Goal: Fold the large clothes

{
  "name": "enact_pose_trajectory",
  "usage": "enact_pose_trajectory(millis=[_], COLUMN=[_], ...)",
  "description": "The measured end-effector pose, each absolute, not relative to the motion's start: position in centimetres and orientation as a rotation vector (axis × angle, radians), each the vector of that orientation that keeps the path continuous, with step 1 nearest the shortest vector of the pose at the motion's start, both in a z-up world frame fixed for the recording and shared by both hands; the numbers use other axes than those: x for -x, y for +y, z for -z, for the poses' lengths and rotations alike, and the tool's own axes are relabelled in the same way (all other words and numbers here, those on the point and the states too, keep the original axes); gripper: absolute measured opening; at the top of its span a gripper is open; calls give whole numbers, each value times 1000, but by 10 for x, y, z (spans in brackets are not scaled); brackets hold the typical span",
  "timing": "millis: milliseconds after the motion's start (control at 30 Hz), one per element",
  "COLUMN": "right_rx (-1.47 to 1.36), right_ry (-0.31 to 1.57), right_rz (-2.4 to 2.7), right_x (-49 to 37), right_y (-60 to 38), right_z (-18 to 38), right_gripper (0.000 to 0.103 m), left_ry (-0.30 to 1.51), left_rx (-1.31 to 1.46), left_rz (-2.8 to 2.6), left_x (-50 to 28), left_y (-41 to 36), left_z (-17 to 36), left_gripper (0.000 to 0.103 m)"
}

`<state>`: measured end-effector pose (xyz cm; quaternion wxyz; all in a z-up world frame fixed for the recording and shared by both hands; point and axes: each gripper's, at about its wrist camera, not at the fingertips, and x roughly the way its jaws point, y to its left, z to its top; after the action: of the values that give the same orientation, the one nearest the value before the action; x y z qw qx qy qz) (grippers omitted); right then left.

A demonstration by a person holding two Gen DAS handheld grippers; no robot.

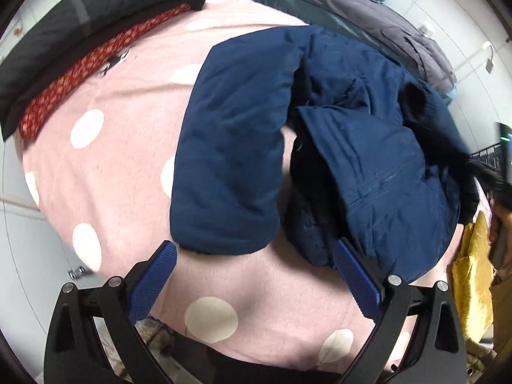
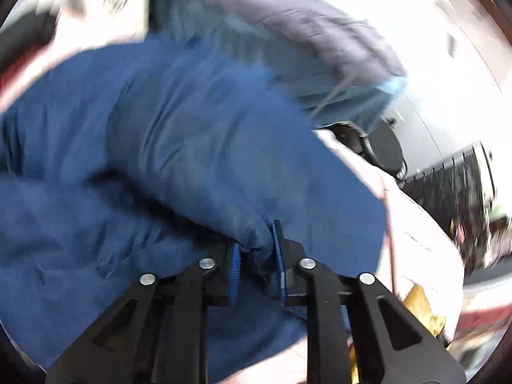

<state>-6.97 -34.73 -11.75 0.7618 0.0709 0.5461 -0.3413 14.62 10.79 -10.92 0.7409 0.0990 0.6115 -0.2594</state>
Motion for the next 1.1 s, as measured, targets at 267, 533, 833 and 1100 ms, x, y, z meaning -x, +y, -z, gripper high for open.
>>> enact_pose_trajectory(millis=[267,533,833,1100], right_rx=[-486,-1022,-635,-346], right_ry=[971,896,952,1181], right_rz=[1158,1430,1246,527], right_x=[257,432,352,209], right_y=[-484,-521,-386,-224], right_z=[27,63,65,118], right_gripper=[14,66,80,86], left_ry=[1307,1301,1331,1326], left_rx=[-297,-347,-335,-313], left_rz=[681,778,746,708], left_x=[-135,-113,-115,-124], left_y=[67,32,38,57], left_z=[100,99,104,102], left_gripper=[96,96,96,96])
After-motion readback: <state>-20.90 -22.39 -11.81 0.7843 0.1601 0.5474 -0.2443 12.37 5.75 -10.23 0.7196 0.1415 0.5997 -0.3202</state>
